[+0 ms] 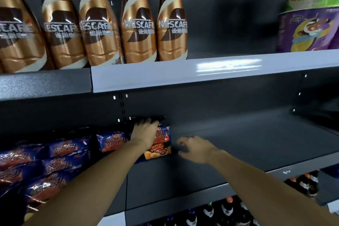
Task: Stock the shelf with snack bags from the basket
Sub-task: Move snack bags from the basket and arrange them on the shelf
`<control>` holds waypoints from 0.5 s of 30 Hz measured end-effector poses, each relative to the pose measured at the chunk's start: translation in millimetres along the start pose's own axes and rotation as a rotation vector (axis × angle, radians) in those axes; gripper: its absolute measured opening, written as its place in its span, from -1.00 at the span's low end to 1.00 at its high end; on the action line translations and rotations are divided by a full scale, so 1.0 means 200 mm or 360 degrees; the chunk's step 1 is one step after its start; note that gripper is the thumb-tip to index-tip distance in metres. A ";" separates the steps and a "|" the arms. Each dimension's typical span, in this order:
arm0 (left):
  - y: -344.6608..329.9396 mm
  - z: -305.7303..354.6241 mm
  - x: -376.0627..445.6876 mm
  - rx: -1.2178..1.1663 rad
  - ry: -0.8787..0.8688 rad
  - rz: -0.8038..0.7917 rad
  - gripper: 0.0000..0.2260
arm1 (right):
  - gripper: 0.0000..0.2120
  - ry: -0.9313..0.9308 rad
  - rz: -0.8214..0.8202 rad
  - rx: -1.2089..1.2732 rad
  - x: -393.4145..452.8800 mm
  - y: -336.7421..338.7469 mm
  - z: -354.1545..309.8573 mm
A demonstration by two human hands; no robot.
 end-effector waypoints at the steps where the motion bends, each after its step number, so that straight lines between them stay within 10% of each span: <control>1: -0.02 0.00 -0.01 0.0055 -0.0010 0.0082 -0.49 | -0.53 0.0043 0.0046 0.0004 0.01 0.00 -0.03; 15: -0.05 -0.09 -0.29 -0.0065 -0.0139 0.0198 -0.51 | -0.38 0.0213 0.0305 -0.0131 0.09 -0.12 -0.35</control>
Point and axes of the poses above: each hand's wrist, its own x-axis towards the middle knuckle, its own y-axis out of the back of the hand, z = x × y, the point moved 3 cm from there along x, towards the middle knuckle
